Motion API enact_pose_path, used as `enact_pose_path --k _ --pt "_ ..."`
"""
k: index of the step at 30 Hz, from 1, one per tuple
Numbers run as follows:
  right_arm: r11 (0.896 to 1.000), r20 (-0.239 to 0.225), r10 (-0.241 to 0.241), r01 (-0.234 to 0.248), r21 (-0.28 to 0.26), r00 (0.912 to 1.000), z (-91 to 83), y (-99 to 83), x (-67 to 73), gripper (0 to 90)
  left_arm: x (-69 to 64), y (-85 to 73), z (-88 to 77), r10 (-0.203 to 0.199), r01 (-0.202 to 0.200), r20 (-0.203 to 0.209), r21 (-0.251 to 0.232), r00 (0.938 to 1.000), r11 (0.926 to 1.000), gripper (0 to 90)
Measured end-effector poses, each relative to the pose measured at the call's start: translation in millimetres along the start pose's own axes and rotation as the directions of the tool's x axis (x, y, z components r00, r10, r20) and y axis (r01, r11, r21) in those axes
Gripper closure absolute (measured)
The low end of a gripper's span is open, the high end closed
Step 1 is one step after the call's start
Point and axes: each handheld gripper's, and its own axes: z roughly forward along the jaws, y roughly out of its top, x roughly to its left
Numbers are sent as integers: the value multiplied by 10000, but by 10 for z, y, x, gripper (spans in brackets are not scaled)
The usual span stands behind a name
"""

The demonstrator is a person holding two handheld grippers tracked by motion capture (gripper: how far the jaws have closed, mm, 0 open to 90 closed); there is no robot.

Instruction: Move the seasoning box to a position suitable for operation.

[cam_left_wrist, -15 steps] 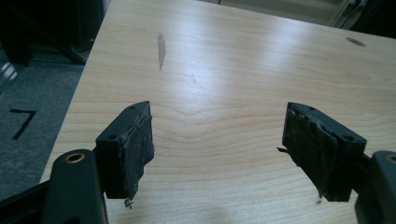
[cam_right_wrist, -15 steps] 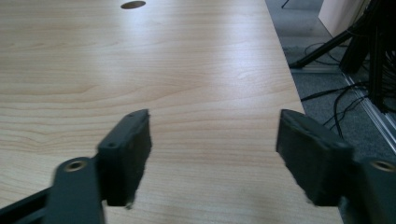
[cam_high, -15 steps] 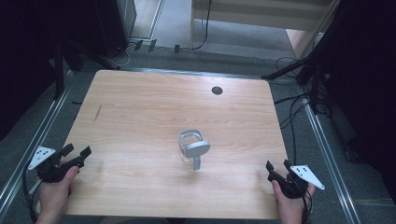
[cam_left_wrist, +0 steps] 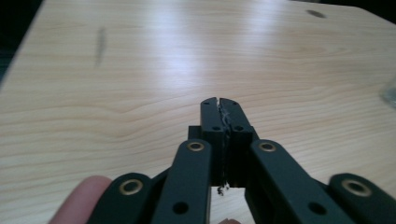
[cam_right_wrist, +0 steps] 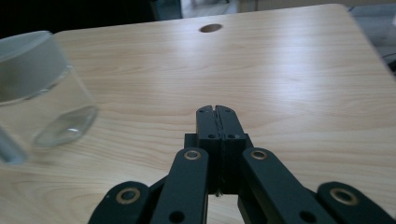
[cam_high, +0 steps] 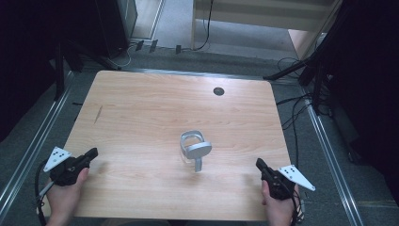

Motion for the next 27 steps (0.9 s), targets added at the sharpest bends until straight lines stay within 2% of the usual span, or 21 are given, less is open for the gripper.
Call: enact_pose_path --k 1,2,3,4,5,6,7,8,9,12,13,14,15,17,19,21,22,25,27 --pt "10000 0 0 0 0 10000 0 0 0 900 0 0 0 0 0 0 0 10000 10000 900" --pt "9999 -326 -74 77 98 9994 53 3 127 900 -173 33 46 58 -60 539 33 9985 10000 900" --pt "9997 -514 -138 148 177 9986 89 0 209 900 -238 47 67 79 -85 685 77 9976 9999 900" --pt "9996 -627 -142 157 242 9979 111 -3 258 900 -238 47 67 79 -85 685 77 9976 9999 900" --pt "9995 -799 -160 182 269 9967 146 -9 321 900 -421 85 135 207 -226 1102 158 9937 9996 900" --pt "9993 -946 -112 145 345 9954 177 -13 389 900 -513 107 176 331 -363 1272 224 9913 9991 900" --pt "9992 -1087 -161 201 354 9939 208 -15 454 900 -513 107 176 331 -363 1272 224 9913 9991 900" --pt "9989 -1174 -177 227 411 9929 234 -17 518 900 -604 126 220 447 -485 1401 241 9891 9985 900" --pt "9988 -1270 -176 233 432 9918 259 -15 578 900 -774 154 311 544 -608 1701 330 9839 9976 900" --pt "9988 -1615 -58 137 478 9869 328 -18 733 900 -1013 172 449 579 -720 2226 556 9732 9959 900" --pt "9987 -1669 -59 142 487 9860 347 -20 781 900 -1013 172 449 579 -720 2226 556 9732 9959 900" --pt "9986 -1763 -65 157 506 9843 368 -22 831 900 -1162 203 552 697 -888 2509 655 9655 9939 900" --pt "9986 -1763 -65 157 506 9843 368 -22 831 900 -1162 203 552 697 -888 2509 655 9655 9939 900" --pt "9981 -1882 -131 241 563 9820 415 -27 920 900 -1299 244 664 717 -955 2761 738 9585 9927 900" --pt "9972 -2013 -78 225 709 9795 479 -54 1025 900 -1419 283 773 740 -985 2876 714 9549 9926 900" --pt "9968 -2015 -97 255 760 9794 495 -66 1056 900 -1531 317 876 761 -1024 2957 744 9522 9920 900" --pt "9962 -2004 -124 294 816 9796 523 -87 1109 900 -1562 325 906 766 -1032 2990 742 9512 9919 900" --pt "9956 -1943 -207 380 860 9807 549 -104 1152 900 -1655 357 988 826 -1093 3067 709 9482 9915 900" --pt "9941 -1733 -425 591 914 9840 593 -131 1217 900 -1728 388 1043 893 -1155 3132 663 9455 9911 900"
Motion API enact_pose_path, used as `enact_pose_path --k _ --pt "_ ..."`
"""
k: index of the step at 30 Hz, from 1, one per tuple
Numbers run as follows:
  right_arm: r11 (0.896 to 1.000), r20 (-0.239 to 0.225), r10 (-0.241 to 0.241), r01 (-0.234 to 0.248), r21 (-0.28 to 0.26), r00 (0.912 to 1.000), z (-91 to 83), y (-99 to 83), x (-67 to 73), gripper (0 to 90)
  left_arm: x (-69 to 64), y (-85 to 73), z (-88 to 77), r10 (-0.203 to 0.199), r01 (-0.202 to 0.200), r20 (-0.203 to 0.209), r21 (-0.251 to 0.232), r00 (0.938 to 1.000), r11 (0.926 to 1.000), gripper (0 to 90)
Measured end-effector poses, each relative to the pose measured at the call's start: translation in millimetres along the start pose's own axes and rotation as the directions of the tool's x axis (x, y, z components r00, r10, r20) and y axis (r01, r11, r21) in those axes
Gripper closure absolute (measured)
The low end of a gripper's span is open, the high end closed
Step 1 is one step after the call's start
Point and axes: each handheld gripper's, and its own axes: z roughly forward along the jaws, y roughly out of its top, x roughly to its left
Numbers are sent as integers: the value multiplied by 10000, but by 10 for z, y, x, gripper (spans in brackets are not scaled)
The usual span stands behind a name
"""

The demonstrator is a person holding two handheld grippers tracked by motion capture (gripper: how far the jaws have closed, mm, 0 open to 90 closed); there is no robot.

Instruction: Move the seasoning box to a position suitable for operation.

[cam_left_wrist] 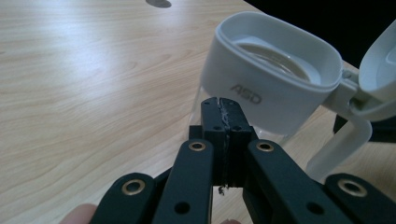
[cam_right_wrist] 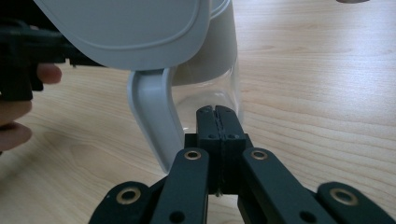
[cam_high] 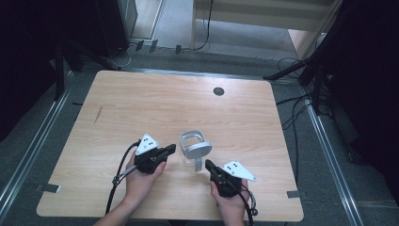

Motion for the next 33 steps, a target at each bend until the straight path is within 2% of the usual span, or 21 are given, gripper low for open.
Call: enact_pose_path --k 5,9,10,13,14,15,16,18,19,20,21,22,23,24,25,26,27,30,31,32,33 --pt "9995 135 -321 320 36 9994 37 -32 124 900 -58 31 67 229 -229 14 11 9997 9997 900" --pt "9987 490 -509 511 -16 9975 36 -46 223 900 -68 45 111 259 -260 66 46 9996 9997 900" --pt "9992 468 -378 384 -115 9982 45 -59 316 900 -68 55 130 268 -269 128 39 9996 9996 900" --pt "9994 208 -266 270 -205 9994 70 -70 393 900 -59 63 136 279 -280 201 59 9994 9996 900" --pt "9994 -25 -234 234 -239 9997 91 -77 433 900 -49 65 133 230 -230 216 13 9995 9997 900" --pt "9997 -467 -146 137 -186 9988 110 -91 489 900 -7 61 85 181 -181 123 10 9998 9998 900" --pt "9997 -476 -159 149 -207 9987 105 -93 494 900 20 51 38 100 -100 96 16 9999 9999 900" --pt "9992 -345 -83 69 -399 9994 53 -74 445 900 61 -4 -74 37 -37 56 16 10000 10000 900" --pt "9992 -345 -83 69 -399 9994 53 -74 445 900 61 -4 -74 37 -37 56 16 10000 10000 900" --pt "9978 41 34 -32 -659 10000 -26 -5 317 900 60 -65 -142 92 -93 66 106 9999 9999 900" --pt "9978 41 34 -32 -659 10000 -26 -5 317 900 53 -105 -181 160 -161 62 175 9999 9997 900" --pt "9972 199 98 -83 -742 9998 -45 31 259 900 34 -174 -245 201 -204 110 254 9997 9995 900" --pt "9956 558 284 -233 -902 9980 -63 144 82 900 19 -210 -280 217 -221 163 271 9996 9994 900" --pt "9956 558 284 -233 -902 9980 -63 144 82 900 -5 -243 -321 209 -217 281 314 9994 9993 900" --pt "9959 683 292 -232 -876 9972 -49 204 -5 900 -50 -269 -354 168 -180 406 297 9990 9994 900" --pt "9965 888 394 -326 -767 9953 19 308 -157 900 -88 -274 -366 195 -208 474 282 9987 9994 900" --pt "9965 888 394 -326 -767 9953 19 308 -157 900 -144 -273 -372 320 -334 577 236 9978 9992 900" --pt "9981 1093 241 -177 -597 9937 205 419 -348 900 -381 -265 -344 790 -819 1018 238 9917 9964 900" --pt "9994 850 142 -115 -320 9963 333 450 -425 900 -471 -277 -308 974 -1019 1228 309 9876 9943 900" --pt "9996 884 86 -62 -270 9960 392 457 -456 900 -471 -277 -308 974 -1019 1228 309 9876 9943 900" --pt "9997 709 146 -132 -207 9974 443 464 -485 900 -519 -286 -275 1038 -1098 1338 382 9856 9932 900"
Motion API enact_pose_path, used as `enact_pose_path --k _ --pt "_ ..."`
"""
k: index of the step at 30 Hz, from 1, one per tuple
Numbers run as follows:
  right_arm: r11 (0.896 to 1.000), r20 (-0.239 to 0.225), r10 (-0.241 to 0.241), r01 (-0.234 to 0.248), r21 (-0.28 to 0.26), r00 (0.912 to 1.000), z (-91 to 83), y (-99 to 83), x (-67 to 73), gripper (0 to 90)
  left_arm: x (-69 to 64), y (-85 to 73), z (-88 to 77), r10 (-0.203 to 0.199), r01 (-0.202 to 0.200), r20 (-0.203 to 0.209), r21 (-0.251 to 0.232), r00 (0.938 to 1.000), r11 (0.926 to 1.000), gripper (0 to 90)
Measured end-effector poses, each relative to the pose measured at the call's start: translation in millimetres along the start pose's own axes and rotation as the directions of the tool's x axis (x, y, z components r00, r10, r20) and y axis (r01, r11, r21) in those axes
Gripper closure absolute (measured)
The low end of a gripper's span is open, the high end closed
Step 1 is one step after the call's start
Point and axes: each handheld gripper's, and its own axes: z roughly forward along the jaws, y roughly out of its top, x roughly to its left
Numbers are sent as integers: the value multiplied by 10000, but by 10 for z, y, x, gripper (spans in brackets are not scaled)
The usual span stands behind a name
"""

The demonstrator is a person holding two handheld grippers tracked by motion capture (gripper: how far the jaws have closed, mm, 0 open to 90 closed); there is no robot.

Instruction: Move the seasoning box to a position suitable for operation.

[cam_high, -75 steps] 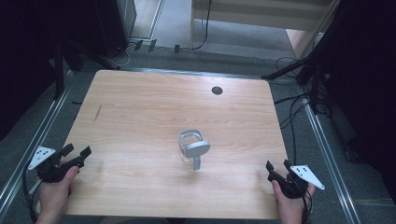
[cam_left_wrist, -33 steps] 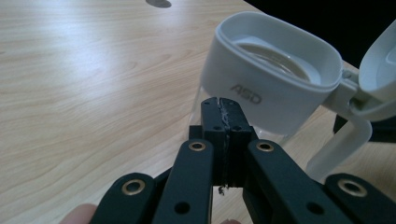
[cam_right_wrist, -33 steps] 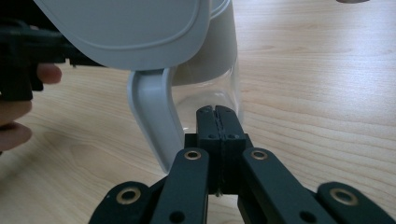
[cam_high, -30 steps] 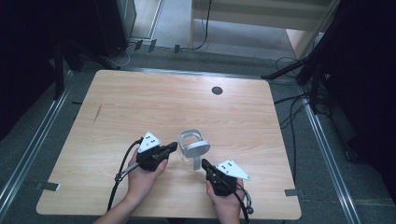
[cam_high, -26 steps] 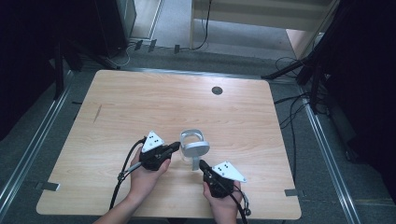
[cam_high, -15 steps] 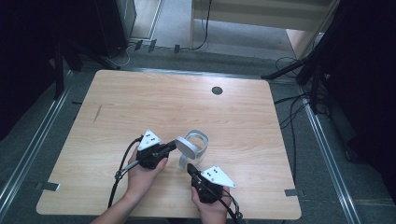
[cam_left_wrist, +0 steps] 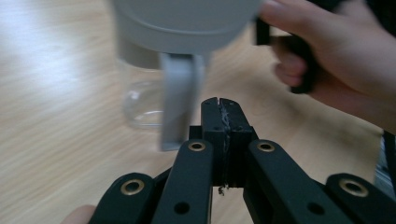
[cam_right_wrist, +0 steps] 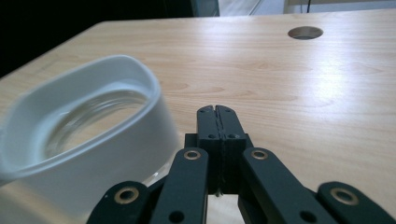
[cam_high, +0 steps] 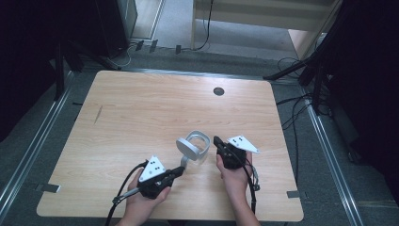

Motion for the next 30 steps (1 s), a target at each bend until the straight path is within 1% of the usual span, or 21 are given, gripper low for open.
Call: enact_pose_path --k 1,3,4,5,6,7,9,10,11,13,14,17,18,21,23,25,26,27,28,29,30 --pt "9999 -200 136 -135 30 9997 36 5 -14 900 -34 -4 41 23 -24 165 51 9999 10000 900" --pt "9999 -385 146 -147 -14 9992 71 13 -9 900 -78 -1 111 102 -106 248 145 9996 9998 900" --pt "10000 -584 45 -50 -69 9983 75 18 4 900 -85 10 142 149 -152 198 151 9997 9998 900" --pt "9999 -644 -55 47 -134 9979 67 20 13 900 -81 16 155 175 -177 141 132 9997 9998 900" --pt "9999 -757 -85 74 -150 9971 52 23 29 900 -35 26 172 119 -120 63 165 9999 9998 900" --pt "9997 -754 -177 164 -188 9970 36 25 41 900 -35 26 172 119 -120 63 165 9999 9998 900" --pt "9997 -794 -181 167 -192 9967 18 26 48 900 26 23 160 29 -28 -76 190 10000 9998 900" --pt "9997 -854 -155 139 -188 9962 -2 26 53 900 67 23 146 -126 127 -68 169 9999 9998 900" --pt "9997 -1053 -139 119 -191 9943 -46 21 67 900 94 25 130 -224 225 -59 163 9997 9996 900" --pt "9997 -1077 -154 131 -217 9941 -57 18 75 900 126 27 106 -152 155 -180 139 9997 9998 900" --pt "9996 -1119 -211 187 -218 9935 -86 3 107 900 145 25 92 -200 203 -228 132 9995 9997 900" --pt "9996 -1208 -247 230 -155 9924 -105 -18 144 900 218 8 54 -345 350 -361 129 9988 9993 900" --pt "9992 -1283 -379 365 -137 9910 -115 -33 178 900 248 3 39 -396 402 -427 133 9983 9991 900" --pt "9989 -1265 -455 441 -145 9909 -113 -24 200 900 341 2 -4 -520 527 -632 86 9966 9986 900" --pt "9988 -1167 -471 453 -181 9920 -78 16 188 900 409 6 -27 -672 674 -842 -11 9942 9977 900" --pt "9983 -1024 -564 545 -220 9931 24 120 157 900 458 9 -43 -769 772 -952 -12 9925 9970 900" --pt "9983 -1024 -564 545 -220 9931 24 120 157 900 483 10 -50 -821 822 -987 -30 9917 9966 900" --pt "9989 -1083 -463 447 -171 9930 124 202 124 900 514 13 -59 -845 847 -1051 -22 9909 9964 900" --pt "9989 -1083 -463 447 -171 9930 124 202 124 900 535 14 -62 -870 868 -1089 -59 9902 9962 900" --pt "9991 -1395 -428 414 -131 9893 211 263 108 900 556 17 -68 -938 937 -1118 -63 9893 9956 900" --pt "9991 -1395 -428 414 -131 9893 211 263 108 900 578 20 -70 -983 979 -1154 -86 9884 9952 900"
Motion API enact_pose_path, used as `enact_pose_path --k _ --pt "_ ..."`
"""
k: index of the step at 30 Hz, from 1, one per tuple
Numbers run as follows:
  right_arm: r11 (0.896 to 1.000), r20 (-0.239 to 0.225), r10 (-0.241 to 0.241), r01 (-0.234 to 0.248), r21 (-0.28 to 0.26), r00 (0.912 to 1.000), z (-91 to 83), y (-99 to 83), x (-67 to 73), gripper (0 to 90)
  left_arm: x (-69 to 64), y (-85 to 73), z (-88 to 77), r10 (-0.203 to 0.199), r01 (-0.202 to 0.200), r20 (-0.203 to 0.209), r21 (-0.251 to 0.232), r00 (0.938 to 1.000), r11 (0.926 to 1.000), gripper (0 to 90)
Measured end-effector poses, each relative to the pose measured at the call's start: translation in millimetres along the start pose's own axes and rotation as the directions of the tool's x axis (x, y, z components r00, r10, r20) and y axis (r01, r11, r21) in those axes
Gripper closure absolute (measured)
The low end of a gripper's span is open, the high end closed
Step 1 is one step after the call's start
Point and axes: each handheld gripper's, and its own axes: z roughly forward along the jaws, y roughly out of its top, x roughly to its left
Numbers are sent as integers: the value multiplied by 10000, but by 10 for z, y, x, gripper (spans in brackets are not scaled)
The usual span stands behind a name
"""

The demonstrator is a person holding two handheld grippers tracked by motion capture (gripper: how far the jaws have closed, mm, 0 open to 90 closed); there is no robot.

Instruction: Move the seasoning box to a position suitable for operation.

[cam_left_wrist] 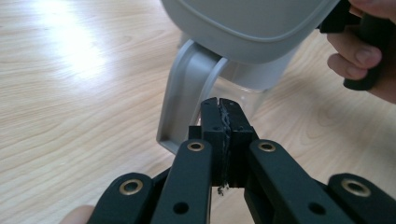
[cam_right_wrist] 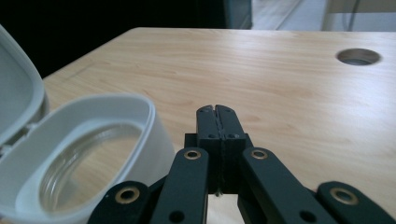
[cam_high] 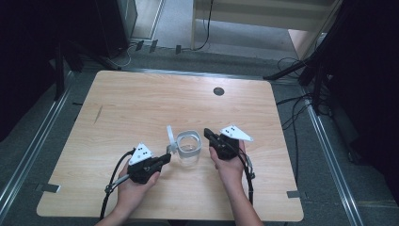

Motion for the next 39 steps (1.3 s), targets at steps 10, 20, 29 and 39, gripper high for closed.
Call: enact_pose_path --k 10,20,29,39 --pt "9993 -1197 -192 228 286 9926 291 104 3 900 170 103 72 -223 220 -328 -85 9992 9997 900" --pt "9984 -1417 -396 449 344 9891 86 20 102 900 394 156 132 -646 631 -584 -277 9962 9976 900" --pt "9977 -1617 -340 431 532 9863 -74 -184 366 900 526 159 -36 -955 931 -328 -667 9949 9934 893" --pt "9992 -971 -59 96 379 9953 7 -245 363 900 234 -44 -207 -719 702 -468 -368 9963 9969 899"
